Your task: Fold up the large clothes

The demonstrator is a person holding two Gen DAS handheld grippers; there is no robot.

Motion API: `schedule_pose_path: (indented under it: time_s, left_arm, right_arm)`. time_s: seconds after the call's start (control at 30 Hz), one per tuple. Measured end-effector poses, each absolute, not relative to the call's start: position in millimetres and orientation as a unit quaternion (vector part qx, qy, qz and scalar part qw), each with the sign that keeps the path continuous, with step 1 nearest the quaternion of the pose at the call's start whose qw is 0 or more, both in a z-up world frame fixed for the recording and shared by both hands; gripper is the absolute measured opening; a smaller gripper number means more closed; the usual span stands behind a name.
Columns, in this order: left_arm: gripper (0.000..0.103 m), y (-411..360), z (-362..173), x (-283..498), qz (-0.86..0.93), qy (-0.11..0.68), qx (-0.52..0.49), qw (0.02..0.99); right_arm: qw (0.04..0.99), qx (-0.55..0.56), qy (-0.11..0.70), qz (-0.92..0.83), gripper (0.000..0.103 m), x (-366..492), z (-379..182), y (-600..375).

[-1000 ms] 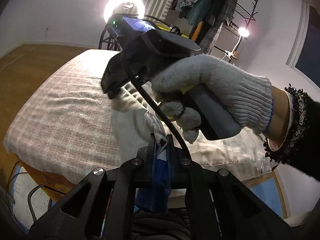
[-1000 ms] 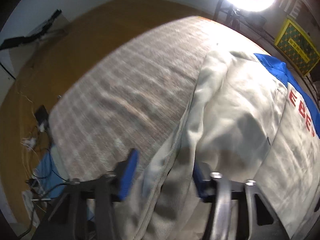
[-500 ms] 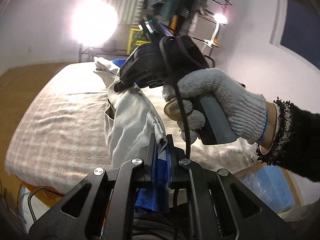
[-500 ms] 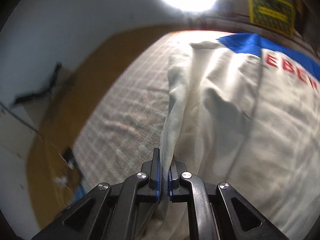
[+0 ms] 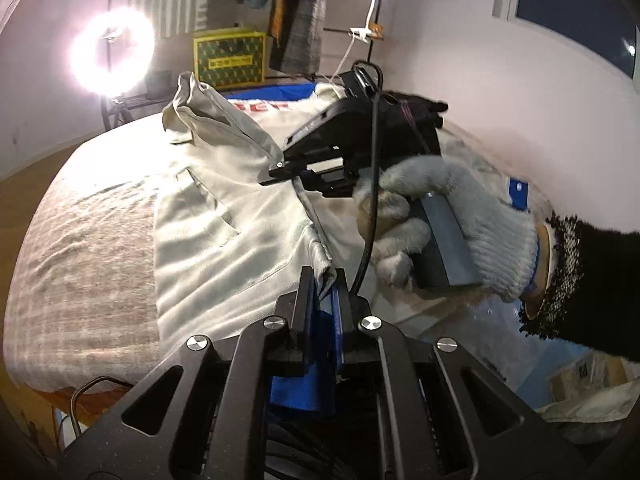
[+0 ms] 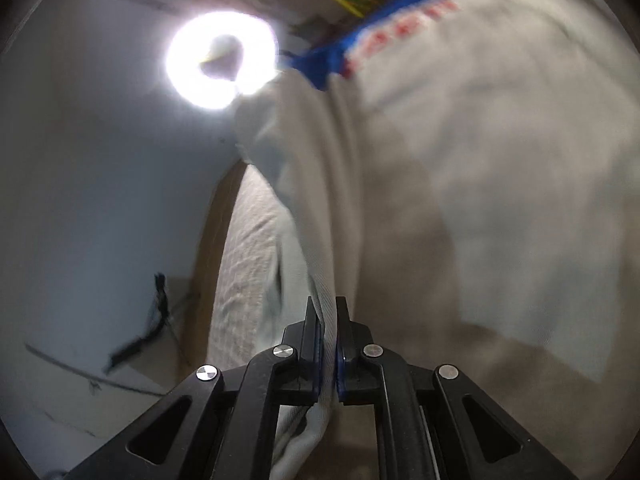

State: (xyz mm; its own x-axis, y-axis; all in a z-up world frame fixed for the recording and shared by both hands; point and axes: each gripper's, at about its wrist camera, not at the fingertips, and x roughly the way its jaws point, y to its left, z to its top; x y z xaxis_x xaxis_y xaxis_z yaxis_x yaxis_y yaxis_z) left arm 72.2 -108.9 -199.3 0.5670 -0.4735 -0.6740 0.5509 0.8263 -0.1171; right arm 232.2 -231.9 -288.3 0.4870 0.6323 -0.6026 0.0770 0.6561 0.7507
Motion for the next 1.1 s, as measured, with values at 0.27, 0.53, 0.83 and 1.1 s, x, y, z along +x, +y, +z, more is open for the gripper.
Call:
schedule_pose_path:
  time_s: [0.27,0.53,0.83,1.1]
  left_arm:
    - [0.006,-98,-207,72,-0.290,0.382,0.025,0.877]
    - [0.006,-103,-219,71,-0.293,0.391,-0.001,0.873]
    - [0.006,-89,-209,79,-0.286,0.389,-0.039,0.875]
    - [0.006,-88,-206,85,-0.287,0.389,-0.032,0.875]
  right_arm:
    - [0.840,0.188,0.479,0.171,0.039,243,-236,-200]
    - [0.890,0.036,0.412,0.190,0.068,292,-158,-162]
    - [0.871,-0.139,0.442,0.161,0.074,368,-191,-51]
    - [0.856,-0.216,0.458,0.105,0.003,408,-220,-32]
